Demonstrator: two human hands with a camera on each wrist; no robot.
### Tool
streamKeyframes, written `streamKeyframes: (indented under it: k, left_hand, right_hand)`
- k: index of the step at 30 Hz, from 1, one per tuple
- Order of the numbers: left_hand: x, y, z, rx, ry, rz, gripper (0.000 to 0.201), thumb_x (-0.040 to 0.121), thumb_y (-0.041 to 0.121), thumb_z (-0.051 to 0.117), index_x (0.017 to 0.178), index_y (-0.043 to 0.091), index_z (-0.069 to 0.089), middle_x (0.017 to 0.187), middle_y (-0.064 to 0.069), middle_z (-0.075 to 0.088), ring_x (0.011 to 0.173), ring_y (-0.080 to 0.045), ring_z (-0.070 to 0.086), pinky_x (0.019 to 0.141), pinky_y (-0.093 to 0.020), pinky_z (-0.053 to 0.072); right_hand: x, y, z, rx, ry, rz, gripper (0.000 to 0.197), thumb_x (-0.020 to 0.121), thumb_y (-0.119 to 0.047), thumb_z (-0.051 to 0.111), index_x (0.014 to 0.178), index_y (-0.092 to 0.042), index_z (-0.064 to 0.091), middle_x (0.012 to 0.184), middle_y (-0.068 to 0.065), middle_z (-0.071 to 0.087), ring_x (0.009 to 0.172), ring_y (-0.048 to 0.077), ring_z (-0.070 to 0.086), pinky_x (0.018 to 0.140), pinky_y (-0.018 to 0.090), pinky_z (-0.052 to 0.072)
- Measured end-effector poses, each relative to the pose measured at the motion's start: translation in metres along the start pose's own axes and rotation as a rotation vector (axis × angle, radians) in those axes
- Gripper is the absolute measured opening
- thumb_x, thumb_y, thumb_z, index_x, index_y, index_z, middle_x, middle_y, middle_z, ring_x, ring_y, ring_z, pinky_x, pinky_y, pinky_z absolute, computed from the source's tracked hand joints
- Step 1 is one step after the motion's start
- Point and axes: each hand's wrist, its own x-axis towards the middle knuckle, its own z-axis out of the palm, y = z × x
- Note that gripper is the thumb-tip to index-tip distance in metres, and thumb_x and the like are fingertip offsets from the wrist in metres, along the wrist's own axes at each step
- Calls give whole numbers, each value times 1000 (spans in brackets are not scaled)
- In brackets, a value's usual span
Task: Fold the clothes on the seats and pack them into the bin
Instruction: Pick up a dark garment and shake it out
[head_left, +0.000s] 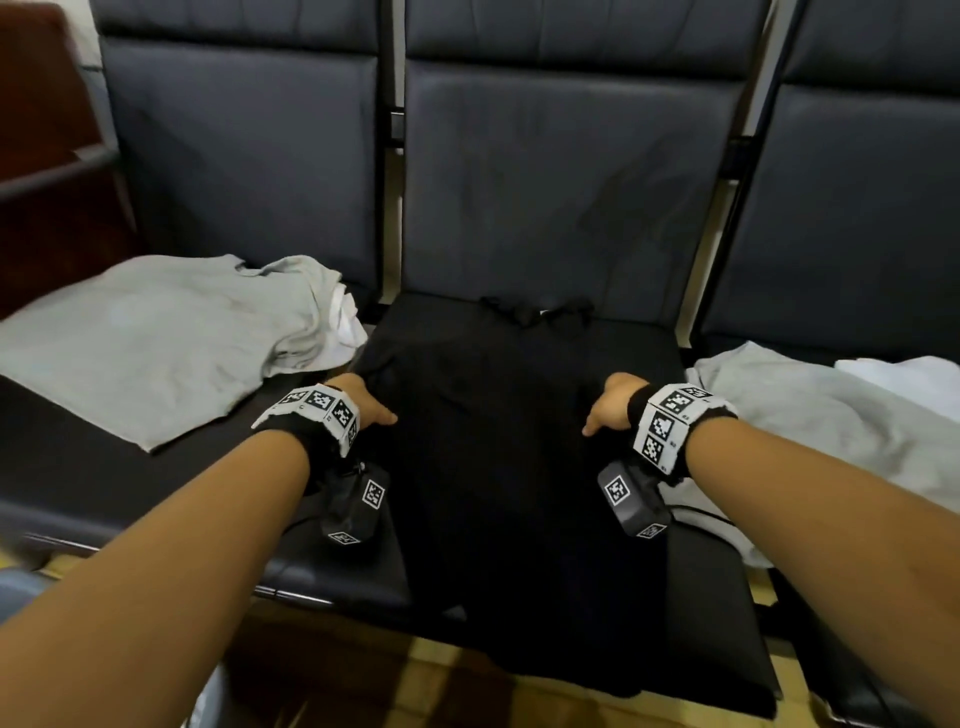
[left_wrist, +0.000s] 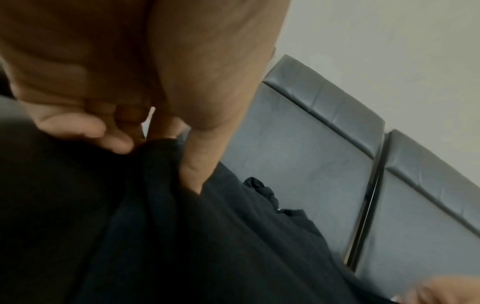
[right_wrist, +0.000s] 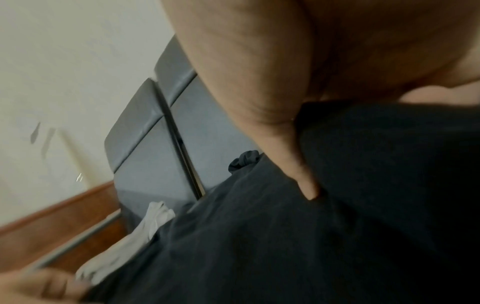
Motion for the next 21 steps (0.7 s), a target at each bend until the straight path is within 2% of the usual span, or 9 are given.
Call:
streamKeyframes:
  k: [2,4,7,10,13,15,17,19,21]
  left_hand:
    - [-3,1,3,-65,-15,-5,42,74,38,77,97,6,62,104,-17,66,97,-34,64,85,-38,55]
    - [-6,0,2,-291,9,4,27,80,30,69,89,7,58,99,-19,64,94,-36,64,79,-39,57]
    - [-9,-5,-4,-755,40,-3,33,78,16,68,106,1,59,103,-20,65,90,-36,65,81,-43,57]
    - [-13,-12,-11,-992,38,-8,38,82,8,69,116,-4,56,100,-19,64,84,-32,63,88,-47,54]
    - [-24,-13,-26,-630,29,-84,47,78,40,75,97,-1,63,71,-18,64,59,-31,61,60,-36,53]
    - [-36,-12,-34,-307,-35,-120,55,73,60,70,93,10,63,70,-16,65,57,-30,60,57,-31,48]
    - [-36,-14,-31,-191,-115,-68,61,69,63,71,99,11,64,92,-13,68,76,-30,64,69,-34,53]
    - [-33,-17,-20,-81,-149,-33,71,68,63,71,114,8,65,113,-13,66,100,-30,64,92,-39,51]
    - [-38,-17,-12,61,-154,-26,77,74,66,65,122,6,62,123,-15,63,111,-31,60,99,-36,46]
  right_hand:
    - [2,2,1,118,-10,8,51,81,-25,78,120,1,59,121,15,62,111,31,60,79,31,47]
    - [4,8,2,348,28,-28,48,84,-26,74,123,0,59,124,13,61,113,32,59,86,34,49]
    - [6,23,-1,726,131,-27,65,88,-23,70,144,-6,42,141,12,51,127,31,52,107,39,42]
    - [8,37,-5,967,70,1,77,84,-19,75,148,-7,34,139,14,53,123,32,55,106,45,45]
    - [3,46,-11,986,-14,14,56,77,-12,79,127,-1,57,119,20,67,106,36,66,97,52,50]
    - [4,52,-12,921,-29,39,45,68,-13,84,107,1,67,105,21,72,98,40,69,93,56,52]
    - [14,62,-9,825,-14,53,47,57,-15,86,98,2,70,101,23,72,97,43,69,90,57,53]
    - [16,68,-9,718,35,57,54,49,-19,87,96,2,68,101,25,71,95,44,68,86,58,55]
    - [-3,64,-11,712,101,55,40,66,-16,83,98,-1,64,102,20,68,96,40,67,85,59,55]
